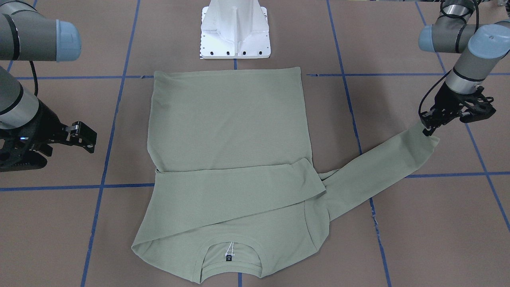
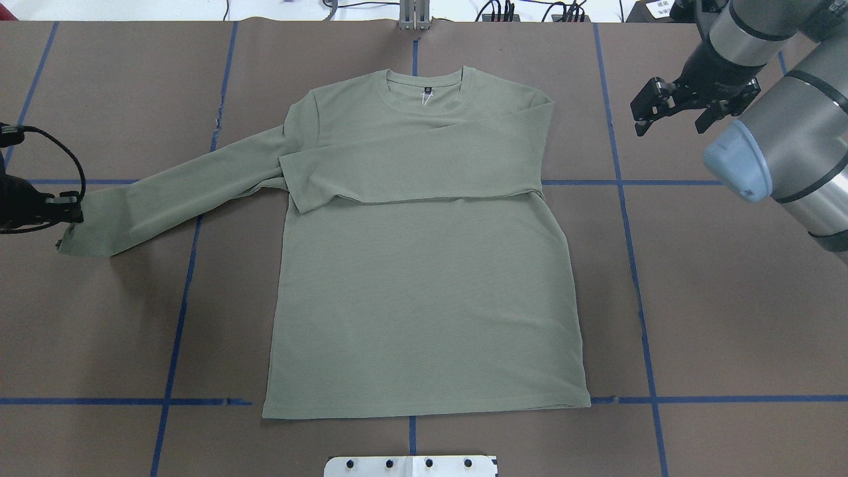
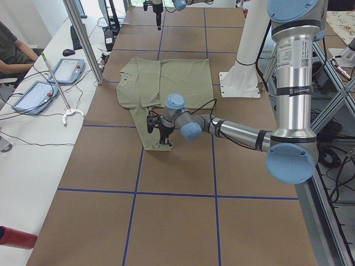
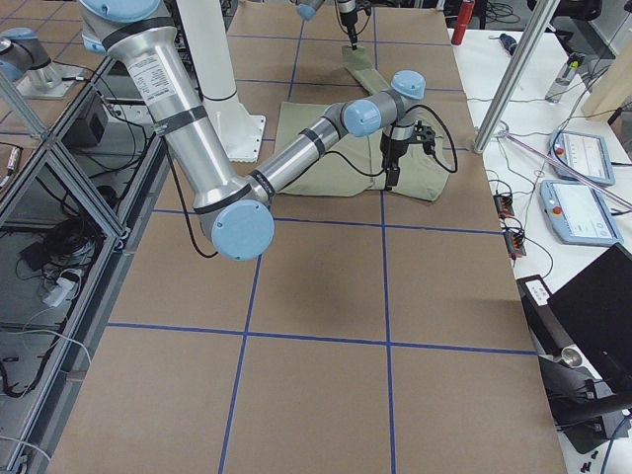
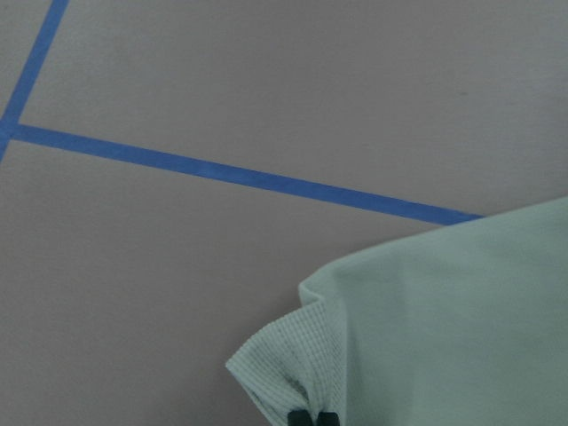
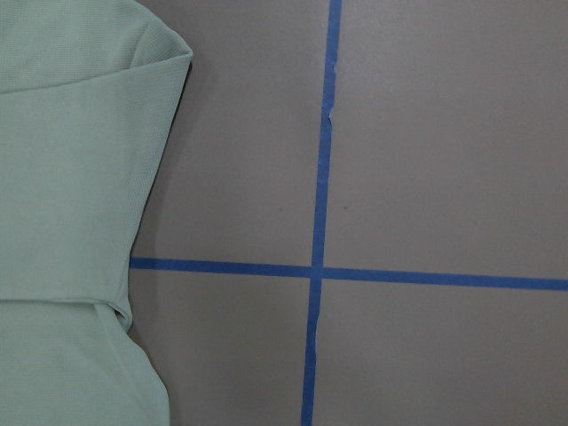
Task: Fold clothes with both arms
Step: 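Lift the other sleeve with the left gripper and fold it across the shirt, then lay the sleeve down near the shirt's far edge and release with the left gripper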
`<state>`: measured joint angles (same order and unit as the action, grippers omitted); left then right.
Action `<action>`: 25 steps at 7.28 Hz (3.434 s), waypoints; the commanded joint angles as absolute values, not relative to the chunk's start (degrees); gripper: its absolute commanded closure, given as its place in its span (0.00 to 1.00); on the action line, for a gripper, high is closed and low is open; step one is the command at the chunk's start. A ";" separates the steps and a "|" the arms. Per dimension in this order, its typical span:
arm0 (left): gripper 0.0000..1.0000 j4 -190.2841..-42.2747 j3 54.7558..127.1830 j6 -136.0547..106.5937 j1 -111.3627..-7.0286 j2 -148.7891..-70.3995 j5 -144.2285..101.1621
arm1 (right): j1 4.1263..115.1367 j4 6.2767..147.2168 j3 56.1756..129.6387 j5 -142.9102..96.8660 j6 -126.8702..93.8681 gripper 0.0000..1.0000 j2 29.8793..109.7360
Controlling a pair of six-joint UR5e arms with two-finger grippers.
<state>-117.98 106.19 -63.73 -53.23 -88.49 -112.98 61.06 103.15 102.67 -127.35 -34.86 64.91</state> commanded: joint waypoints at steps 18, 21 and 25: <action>1.00 -125.33 58.45 -107.83 -34.30 -158.20 -104.52 | 66.88 102.92 112.24 -127.88 -26.81 0.00 83.67; 0.01 -126.46 54.23 -113.74 -27.08 -163.13 -96.69 | 66.88 102.83 112.59 -128.76 -26.81 0.00 83.67; 0.00 -127.89 62.61 -104.18 -30.14 -153.76 -96.13 | 66.80 98.56 113.29 -130.43 -29.68 0.00 83.58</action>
